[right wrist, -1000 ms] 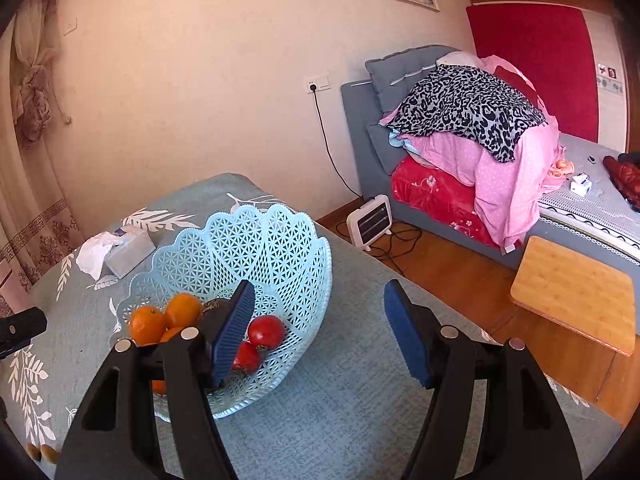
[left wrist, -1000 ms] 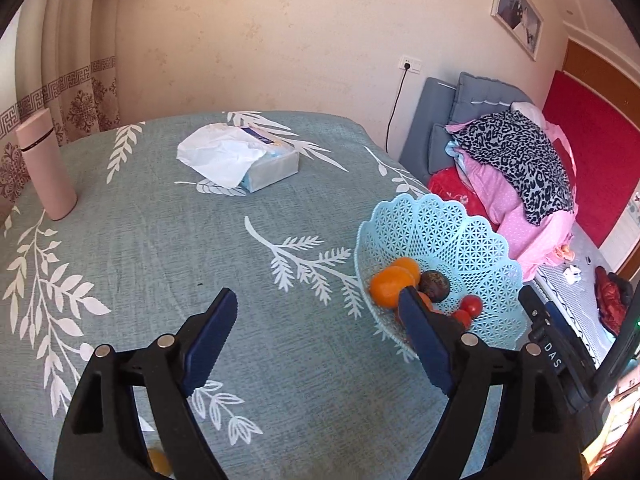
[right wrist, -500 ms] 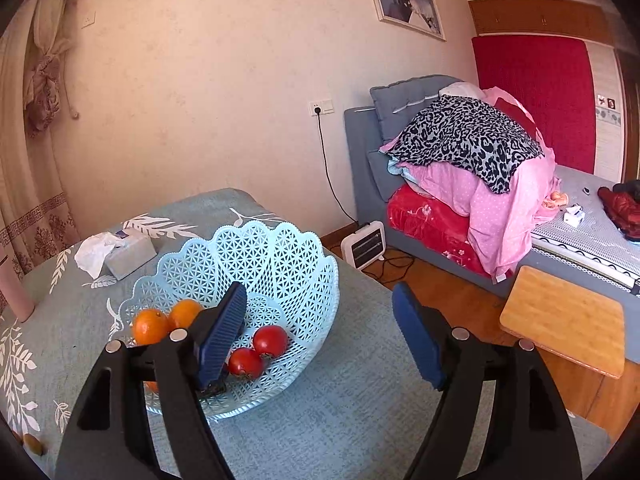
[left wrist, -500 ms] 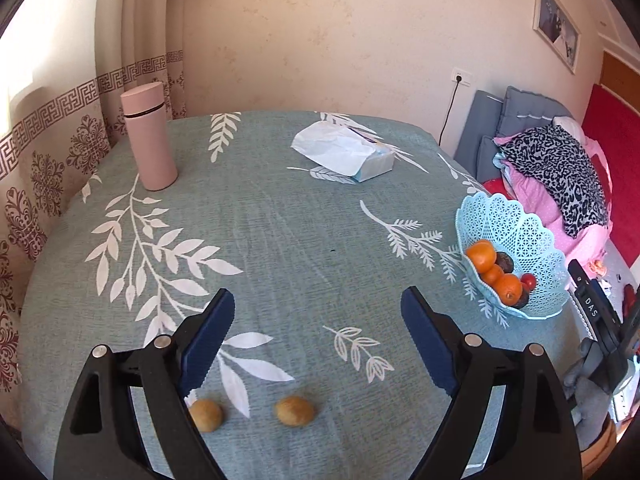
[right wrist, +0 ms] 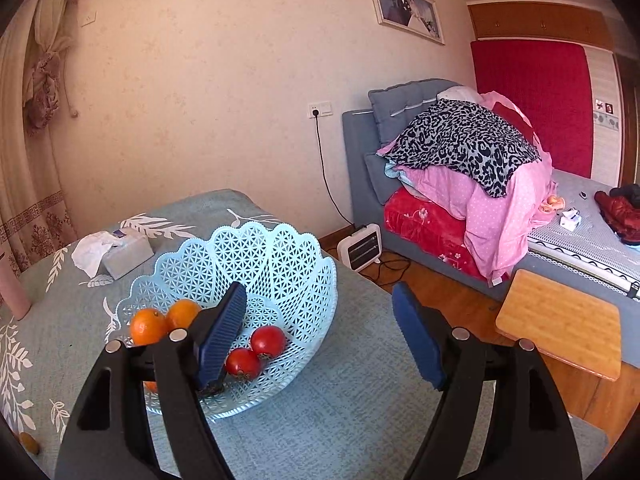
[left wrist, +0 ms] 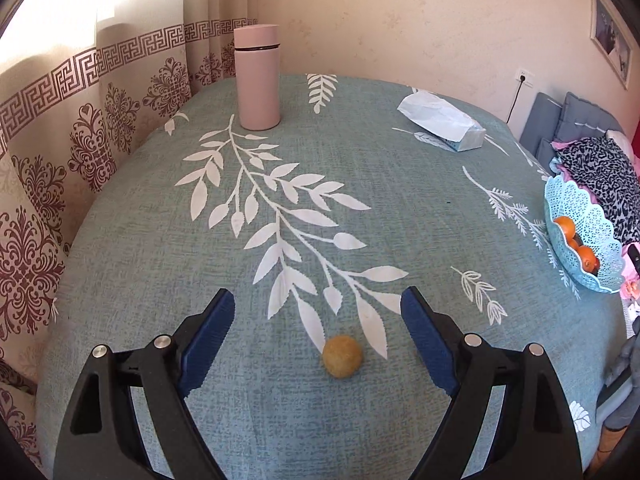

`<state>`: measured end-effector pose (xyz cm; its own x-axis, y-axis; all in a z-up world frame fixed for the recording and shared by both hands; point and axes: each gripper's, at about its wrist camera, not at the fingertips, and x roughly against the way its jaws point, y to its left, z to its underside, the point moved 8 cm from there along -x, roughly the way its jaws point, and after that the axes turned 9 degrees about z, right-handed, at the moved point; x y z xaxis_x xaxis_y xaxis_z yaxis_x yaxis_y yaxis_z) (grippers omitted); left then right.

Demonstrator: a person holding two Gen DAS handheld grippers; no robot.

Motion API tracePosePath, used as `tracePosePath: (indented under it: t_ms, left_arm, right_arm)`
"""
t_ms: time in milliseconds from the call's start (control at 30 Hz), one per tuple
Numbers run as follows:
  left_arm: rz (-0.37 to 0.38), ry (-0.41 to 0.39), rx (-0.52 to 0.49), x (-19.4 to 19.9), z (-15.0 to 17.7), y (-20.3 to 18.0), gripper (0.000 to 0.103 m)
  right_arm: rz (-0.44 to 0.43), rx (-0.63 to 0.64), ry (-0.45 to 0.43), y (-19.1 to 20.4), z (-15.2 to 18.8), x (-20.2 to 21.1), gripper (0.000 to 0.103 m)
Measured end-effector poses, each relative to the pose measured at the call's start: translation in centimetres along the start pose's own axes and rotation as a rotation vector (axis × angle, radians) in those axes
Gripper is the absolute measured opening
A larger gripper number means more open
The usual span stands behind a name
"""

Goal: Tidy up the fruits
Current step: 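Move the left tool back to the table and grasp a tan round fruit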

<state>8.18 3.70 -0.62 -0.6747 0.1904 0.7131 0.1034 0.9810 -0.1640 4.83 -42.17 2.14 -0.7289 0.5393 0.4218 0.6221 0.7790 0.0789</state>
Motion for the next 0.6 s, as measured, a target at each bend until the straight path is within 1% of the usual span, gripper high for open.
tracePosePath:
  t_ms: [33,100,133,200,233,333,367,433,500,567,600]
  left_arm:
    - [-0.005,0.007,-0.001,-0.3,0.4,0.1,0.082]
    - [-0.013,0.026,-0.005,-0.9,1.1,0.1,0.074]
    - [-0.011,0.036,-0.006,-1.2,1.4,0.0,0.073]
    - [-0.001,0.054,-0.005,-1.9,2.3,-0.1,0.066]
    - [0.002,0.064,-0.006,-2.1,2.6,-0.2,0.064]
    - [0.003,0.083,-0.007,-2.9,3.4,-0.4,0.052]
    - [-0.004,0.088,-0.006,-3.1,3.6,-0.3,0.047]
    - [-0.011,0.076,-0.009,-3.1,3.6,-0.3,0.041]
    - [0.008,0.069,-0.011,-2.9,3.5,-0.5,0.031]
    - [0.007,0.058,-0.023,-2.7,3.5,-0.7,0.025]
    - [0.002,0.052,-0.030,-2.7,3.5,-0.8,0.025]
  right_arm:
    - [0.000,0.000,0.001,0.0,0.0,0.0,0.077]
    - [-0.001,0.000,0.001,0.0,0.0,0.0,0.077]
    - [-0.001,0.000,0.001,0.0,0.0,0.0,0.077]
    - [-0.001,0.001,0.001,0.1,0.0,0.0,0.077]
    - [-0.001,0.003,0.000,0.1,0.0,0.1,0.077]
    - [-0.002,0.006,-0.002,0.2,0.1,0.1,0.077]
    - [-0.002,0.007,-0.002,0.2,0.1,0.1,0.077]
    - [-0.002,0.006,-0.002,0.2,0.1,0.1,0.077]
    - [-0.001,0.008,-0.003,0.3,0.2,0.1,0.077]
    - [0.000,0.009,-0.007,0.3,0.1,0.2,0.077]
    - [0.002,0.010,-0.010,0.3,0.1,0.2,0.077]
